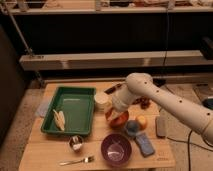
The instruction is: Place apple in plastic cup
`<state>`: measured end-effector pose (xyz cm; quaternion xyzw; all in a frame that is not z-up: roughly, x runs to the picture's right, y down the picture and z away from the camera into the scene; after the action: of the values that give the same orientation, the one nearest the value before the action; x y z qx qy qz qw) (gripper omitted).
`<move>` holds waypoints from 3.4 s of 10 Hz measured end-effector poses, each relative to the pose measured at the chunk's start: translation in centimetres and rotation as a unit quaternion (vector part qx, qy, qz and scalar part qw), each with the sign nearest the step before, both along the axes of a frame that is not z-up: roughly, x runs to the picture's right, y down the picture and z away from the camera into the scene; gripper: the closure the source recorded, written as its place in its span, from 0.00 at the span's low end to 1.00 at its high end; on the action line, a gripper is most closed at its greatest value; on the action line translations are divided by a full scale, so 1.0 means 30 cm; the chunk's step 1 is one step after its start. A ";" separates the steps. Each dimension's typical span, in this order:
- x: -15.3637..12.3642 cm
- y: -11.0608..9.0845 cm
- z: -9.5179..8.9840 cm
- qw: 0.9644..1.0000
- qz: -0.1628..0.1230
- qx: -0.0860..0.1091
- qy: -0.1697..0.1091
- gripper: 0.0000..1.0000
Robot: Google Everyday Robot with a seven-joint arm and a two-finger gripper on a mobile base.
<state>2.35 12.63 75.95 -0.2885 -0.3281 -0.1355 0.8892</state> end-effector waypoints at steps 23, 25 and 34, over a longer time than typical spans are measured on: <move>0.502 -0.335 -0.538 0.993 -0.078 0.043 0.077 0.20; 0.528 -0.253 -0.463 0.994 -0.083 0.008 0.077 0.20; 0.631 0.006 -0.248 0.990 -0.088 -0.087 0.064 0.20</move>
<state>21.29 12.81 68.50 -0.4006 -0.2546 -0.1660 0.8644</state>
